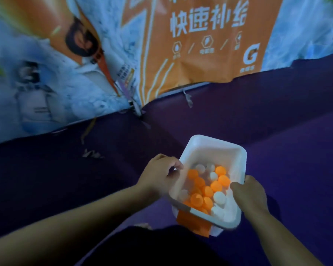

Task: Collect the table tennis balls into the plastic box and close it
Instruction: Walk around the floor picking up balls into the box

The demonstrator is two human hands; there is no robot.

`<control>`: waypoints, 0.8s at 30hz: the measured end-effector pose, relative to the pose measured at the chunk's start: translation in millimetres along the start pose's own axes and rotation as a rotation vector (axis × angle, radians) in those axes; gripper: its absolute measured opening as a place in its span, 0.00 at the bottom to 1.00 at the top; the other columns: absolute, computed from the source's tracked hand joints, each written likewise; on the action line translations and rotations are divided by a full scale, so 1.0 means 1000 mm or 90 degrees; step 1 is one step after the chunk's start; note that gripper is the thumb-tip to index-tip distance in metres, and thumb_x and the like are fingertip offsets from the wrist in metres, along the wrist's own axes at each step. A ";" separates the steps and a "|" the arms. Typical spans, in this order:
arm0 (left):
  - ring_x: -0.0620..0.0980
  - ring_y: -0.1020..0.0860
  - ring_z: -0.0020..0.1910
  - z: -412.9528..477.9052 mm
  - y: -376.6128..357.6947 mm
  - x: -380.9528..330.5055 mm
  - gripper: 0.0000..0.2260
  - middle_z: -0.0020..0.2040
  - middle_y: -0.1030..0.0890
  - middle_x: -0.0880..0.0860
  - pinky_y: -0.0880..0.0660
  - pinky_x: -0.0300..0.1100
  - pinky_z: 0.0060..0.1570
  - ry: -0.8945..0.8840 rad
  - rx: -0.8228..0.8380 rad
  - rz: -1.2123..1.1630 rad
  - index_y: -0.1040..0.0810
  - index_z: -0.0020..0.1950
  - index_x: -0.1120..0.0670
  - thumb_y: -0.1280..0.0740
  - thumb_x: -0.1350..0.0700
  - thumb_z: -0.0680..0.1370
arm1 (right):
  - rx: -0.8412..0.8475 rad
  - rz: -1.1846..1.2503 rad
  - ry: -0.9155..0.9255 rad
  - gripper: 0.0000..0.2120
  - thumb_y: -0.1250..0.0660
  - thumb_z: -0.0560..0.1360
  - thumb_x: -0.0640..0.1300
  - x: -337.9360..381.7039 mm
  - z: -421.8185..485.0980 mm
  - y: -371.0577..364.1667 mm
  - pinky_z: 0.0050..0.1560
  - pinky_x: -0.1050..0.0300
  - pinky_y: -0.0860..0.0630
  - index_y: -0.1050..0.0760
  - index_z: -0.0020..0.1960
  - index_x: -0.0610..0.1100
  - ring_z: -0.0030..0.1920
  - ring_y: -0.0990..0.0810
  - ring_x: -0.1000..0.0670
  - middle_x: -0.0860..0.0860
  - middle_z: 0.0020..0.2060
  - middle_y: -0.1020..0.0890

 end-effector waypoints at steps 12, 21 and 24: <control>0.44 0.28 0.52 0.036 0.033 0.091 0.11 0.44 0.31 0.41 0.28 0.39 0.54 0.030 -0.022 -0.006 0.21 0.57 0.52 0.37 0.60 0.77 | 0.056 -0.038 0.088 0.10 0.38 0.67 0.49 0.075 -0.011 -0.077 0.31 0.57 0.33 0.28 0.38 0.42 0.33 0.25 0.48 0.45 0.35 0.22; 0.47 0.30 0.60 0.110 0.013 0.129 0.20 0.62 0.28 0.47 0.25 0.45 0.54 0.054 0.010 -0.071 0.30 0.66 0.51 0.36 0.60 0.74 | -0.036 0.026 -0.039 0.04 0.37 0.73 0.42 0.067 0.029 -0.115 0.35 0.52 0.28 0.26 0.43 0.41 0.37 0.23 0.43 0.43 0.38 0.21; 0.46 0.27 0.62 0.132 -0.006 0.136 0.23 0.64 0.27 0.46 0.26 0.45 0.57 0.128 0.057 -0.099 0.33 0.69 0.48 0.34 0.54 0.74 | -0.068 0.037 -0.059 0.04 0.37 0.73 0.42 0.064 0.049 -0.115 0.33 0.54 0.30 0.26 0.43 0.41 0.37 0.24 0.44 0.44 0.38 0.21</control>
Point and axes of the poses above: each hand's wrist, its own z-axis towards the middle knuckle, its own y-axis out of the back of the hand, x = y × z, the point moved 4 cm from there along z, towards the middle knuckle
